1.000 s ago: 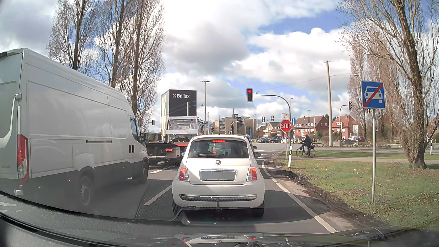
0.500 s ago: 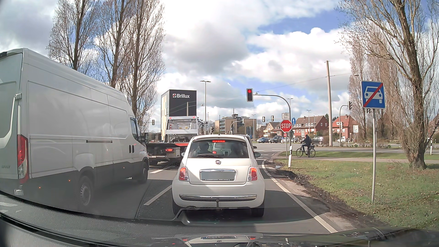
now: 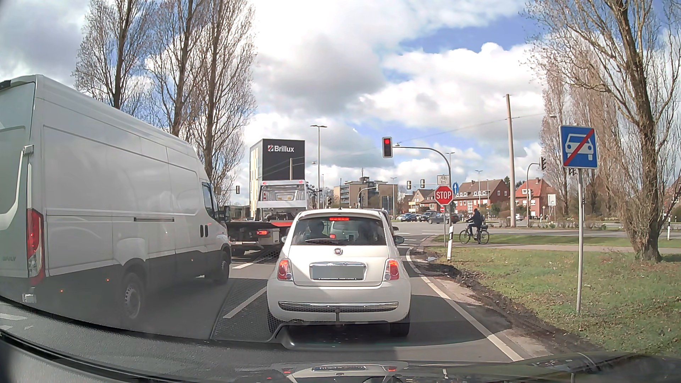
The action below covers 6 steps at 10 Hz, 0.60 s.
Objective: Follow the waypoints while adhering to traffic rules and regulations
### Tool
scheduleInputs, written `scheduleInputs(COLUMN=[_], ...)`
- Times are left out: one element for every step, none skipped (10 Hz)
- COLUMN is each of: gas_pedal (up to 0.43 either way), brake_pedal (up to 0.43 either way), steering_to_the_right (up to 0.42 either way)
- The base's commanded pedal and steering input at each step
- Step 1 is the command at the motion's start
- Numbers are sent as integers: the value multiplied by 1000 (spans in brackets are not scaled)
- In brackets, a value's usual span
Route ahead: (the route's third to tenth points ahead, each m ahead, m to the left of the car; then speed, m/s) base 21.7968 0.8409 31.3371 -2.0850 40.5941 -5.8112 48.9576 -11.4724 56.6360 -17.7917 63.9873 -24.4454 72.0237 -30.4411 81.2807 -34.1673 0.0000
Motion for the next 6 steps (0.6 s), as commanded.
scheduleInputs(gas_pedal=[0,0,0,0,0,0], brake_pedal=[287,287,287,287,287,287], steering_to_the_right=[1,1,1,1,1,1])
